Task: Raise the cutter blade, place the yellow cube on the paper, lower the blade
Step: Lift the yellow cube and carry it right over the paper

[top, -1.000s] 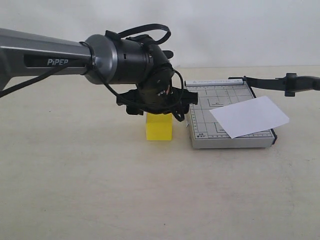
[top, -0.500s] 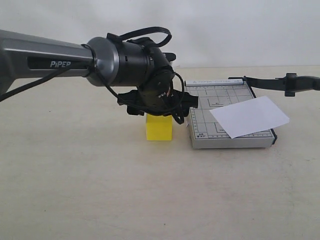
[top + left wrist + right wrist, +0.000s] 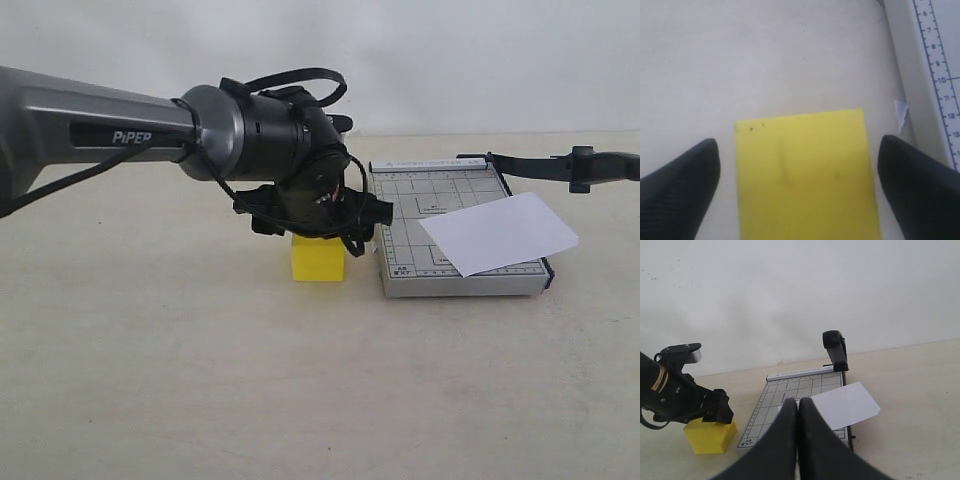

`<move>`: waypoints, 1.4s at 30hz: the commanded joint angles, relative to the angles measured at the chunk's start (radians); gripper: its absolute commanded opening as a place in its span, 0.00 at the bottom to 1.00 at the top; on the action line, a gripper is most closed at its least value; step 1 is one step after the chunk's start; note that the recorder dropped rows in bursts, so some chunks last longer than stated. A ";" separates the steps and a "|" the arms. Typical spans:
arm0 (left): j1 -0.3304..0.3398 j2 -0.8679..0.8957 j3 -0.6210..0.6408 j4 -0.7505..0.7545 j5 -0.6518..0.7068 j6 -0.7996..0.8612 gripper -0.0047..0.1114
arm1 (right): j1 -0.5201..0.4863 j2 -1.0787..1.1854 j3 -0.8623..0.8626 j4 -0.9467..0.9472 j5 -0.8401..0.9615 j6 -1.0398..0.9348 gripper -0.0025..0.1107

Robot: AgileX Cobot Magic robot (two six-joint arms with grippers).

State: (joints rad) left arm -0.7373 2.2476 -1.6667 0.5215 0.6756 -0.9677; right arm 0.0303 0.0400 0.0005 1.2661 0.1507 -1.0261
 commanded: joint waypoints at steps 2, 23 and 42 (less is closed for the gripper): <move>0.008 0.013 -0.002 0.010 0.007 0.001 0.74 | 0.001 -0.008 0.000 0.000 0.003 -0.003 0.02; 0.008 0.052 -0.002 0.013 -0.050 0.001 0.72 | 0.001 -0.008 0.000 0.000 0.003 -0.003 0.02; -0.117 -0.109 -0.007 -0.054 -0.217 0.316 0.08 | 0.001 -0.008 0.000 0.000 0.003 -0.003 0.02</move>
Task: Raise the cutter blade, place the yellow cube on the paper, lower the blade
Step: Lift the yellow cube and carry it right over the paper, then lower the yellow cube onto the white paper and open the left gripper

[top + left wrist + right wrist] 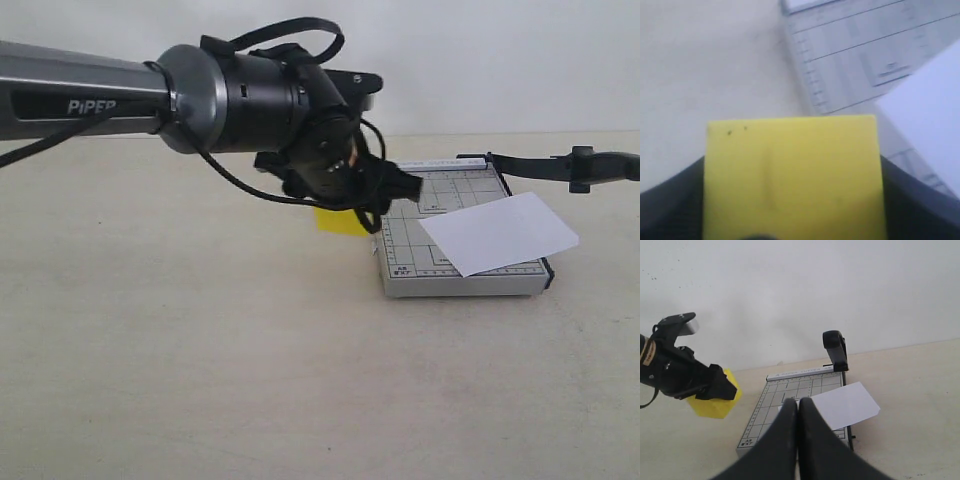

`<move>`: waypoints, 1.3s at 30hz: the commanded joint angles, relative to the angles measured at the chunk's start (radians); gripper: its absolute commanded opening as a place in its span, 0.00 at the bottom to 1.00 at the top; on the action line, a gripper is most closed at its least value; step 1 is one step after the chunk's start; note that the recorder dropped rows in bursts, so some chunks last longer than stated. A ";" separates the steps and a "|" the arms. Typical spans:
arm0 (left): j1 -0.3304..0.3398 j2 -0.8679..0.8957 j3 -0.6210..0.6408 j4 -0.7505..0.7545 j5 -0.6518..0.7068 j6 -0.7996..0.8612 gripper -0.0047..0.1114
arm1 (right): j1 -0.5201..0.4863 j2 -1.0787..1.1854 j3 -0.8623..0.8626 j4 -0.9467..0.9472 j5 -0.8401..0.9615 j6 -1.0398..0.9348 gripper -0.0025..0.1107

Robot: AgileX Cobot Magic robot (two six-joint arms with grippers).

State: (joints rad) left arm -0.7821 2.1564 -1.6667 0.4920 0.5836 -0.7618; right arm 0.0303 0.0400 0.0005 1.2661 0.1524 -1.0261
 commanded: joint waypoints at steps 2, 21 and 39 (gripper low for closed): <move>-0.103 -0.008 -0.019 -0.024 -0.183 0.162 0.08 | 0.001 -0.008 0.000 0.000 0.002 -0.003 0.02; -0.149 0.161 -0.253 -0.023 -0.207 0.338 0.08 | 0.001 -0.008 0.000 0.000 0.002 -0.003 0.02; -0.119 0.223 -0.253 0.013 -0.252 0.334 0.08 | 0.001 -0.008 0.000 0.000 0.002 -0.003 0.02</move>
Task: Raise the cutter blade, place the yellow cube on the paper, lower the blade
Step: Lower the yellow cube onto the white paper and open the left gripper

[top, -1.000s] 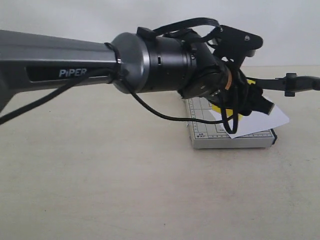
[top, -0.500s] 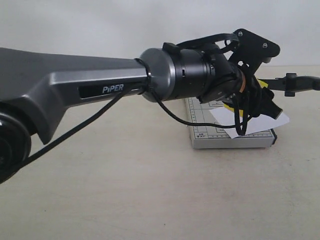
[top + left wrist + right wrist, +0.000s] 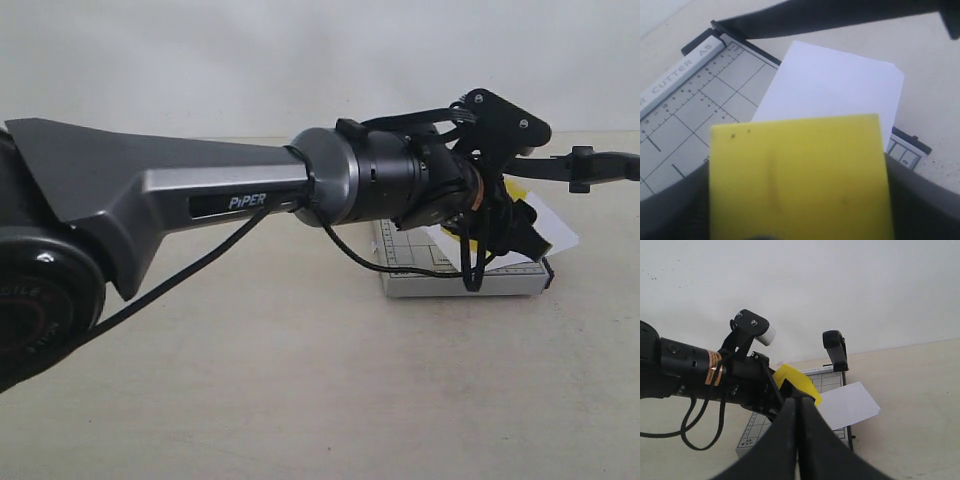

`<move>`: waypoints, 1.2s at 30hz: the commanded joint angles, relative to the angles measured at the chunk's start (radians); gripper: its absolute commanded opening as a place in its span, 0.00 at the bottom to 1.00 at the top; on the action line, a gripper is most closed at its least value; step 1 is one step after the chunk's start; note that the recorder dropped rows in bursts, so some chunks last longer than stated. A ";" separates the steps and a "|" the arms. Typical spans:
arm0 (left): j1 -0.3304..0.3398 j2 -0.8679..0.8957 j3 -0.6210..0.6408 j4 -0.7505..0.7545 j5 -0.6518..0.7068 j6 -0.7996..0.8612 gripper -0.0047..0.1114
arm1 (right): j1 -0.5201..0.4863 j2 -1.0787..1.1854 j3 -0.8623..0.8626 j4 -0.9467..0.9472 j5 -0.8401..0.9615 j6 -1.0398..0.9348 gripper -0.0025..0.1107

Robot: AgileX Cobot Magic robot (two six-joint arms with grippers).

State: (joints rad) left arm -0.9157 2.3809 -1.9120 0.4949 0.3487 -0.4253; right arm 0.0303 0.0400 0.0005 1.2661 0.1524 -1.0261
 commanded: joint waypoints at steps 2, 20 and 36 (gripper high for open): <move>0.025 -0.001 -0.008 0.010 -0.022 -0.003 0.08 | 0.001 -0.008 0.000 0.000 0.002 -0.003 0.02; 0.047 -0.001 -0.008 -0.009 -0.072 -0.025 0.47 | 0.001 -0.008 0.000 0.000 0.002 -0.003 0.02; 0.047 -0.001 -0.008 -0.009 -0.068 -0.025 0.49 | 0.001 -0.008 0.000 0.000 0.002 -0.003 0.02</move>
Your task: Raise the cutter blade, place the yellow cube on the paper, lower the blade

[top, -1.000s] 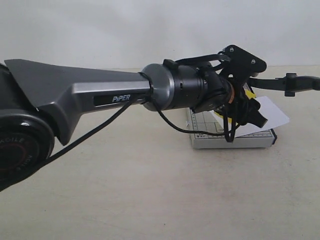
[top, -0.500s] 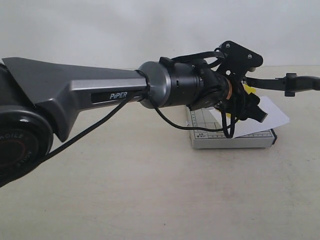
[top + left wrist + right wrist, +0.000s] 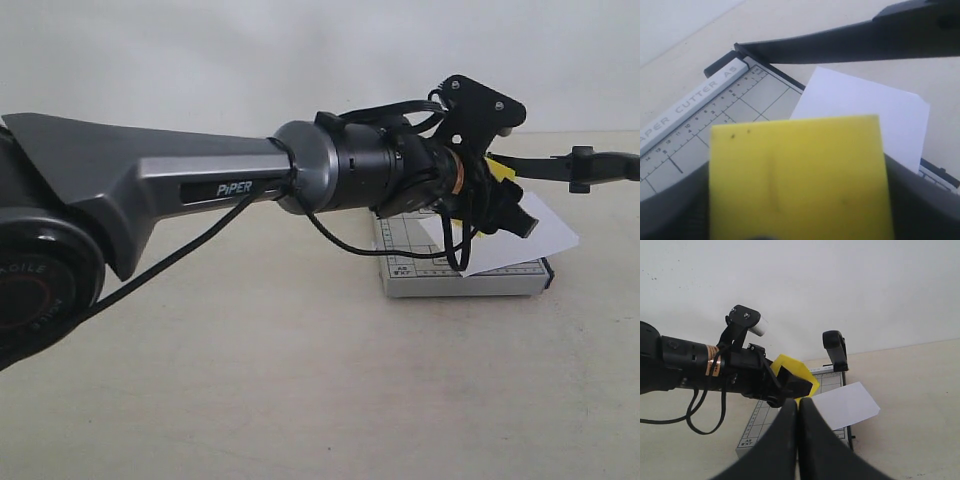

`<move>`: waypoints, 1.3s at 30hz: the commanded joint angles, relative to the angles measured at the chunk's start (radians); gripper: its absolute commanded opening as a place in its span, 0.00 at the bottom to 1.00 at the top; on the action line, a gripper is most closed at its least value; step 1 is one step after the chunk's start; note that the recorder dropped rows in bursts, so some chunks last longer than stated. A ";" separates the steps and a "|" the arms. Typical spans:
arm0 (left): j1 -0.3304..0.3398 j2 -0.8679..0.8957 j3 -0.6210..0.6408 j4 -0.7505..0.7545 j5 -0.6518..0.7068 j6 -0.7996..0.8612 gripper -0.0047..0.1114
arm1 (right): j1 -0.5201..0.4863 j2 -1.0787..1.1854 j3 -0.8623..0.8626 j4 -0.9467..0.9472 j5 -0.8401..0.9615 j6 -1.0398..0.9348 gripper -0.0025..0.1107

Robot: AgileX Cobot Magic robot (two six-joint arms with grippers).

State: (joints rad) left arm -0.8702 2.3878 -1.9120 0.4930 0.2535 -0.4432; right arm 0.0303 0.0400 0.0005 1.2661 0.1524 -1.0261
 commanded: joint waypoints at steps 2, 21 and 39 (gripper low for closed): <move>0.001 -0.008 -0.008 -0.017 0.030 -0.007 0.49 | 0.001 -0.008 0.000 0.000 0.002 -0.003 0.02; 0.001 0.009 -0.008 -0.100 0.027 -0.007 0.70 | 0.001 -0.008 0.000 0.000 0.002 -0.003 0.02; 0.001 -0.273 0.039 -0.117 0.296 0.058 0.09 | 0.001 -0.008 0.000 0.000 0.002 -0.003 0.02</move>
State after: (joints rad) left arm -0.8702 2.1784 -1.9043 0.3954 0.4950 -0.4055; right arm 0.0303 0.0400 0.0005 1.2661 0.1524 -1.0261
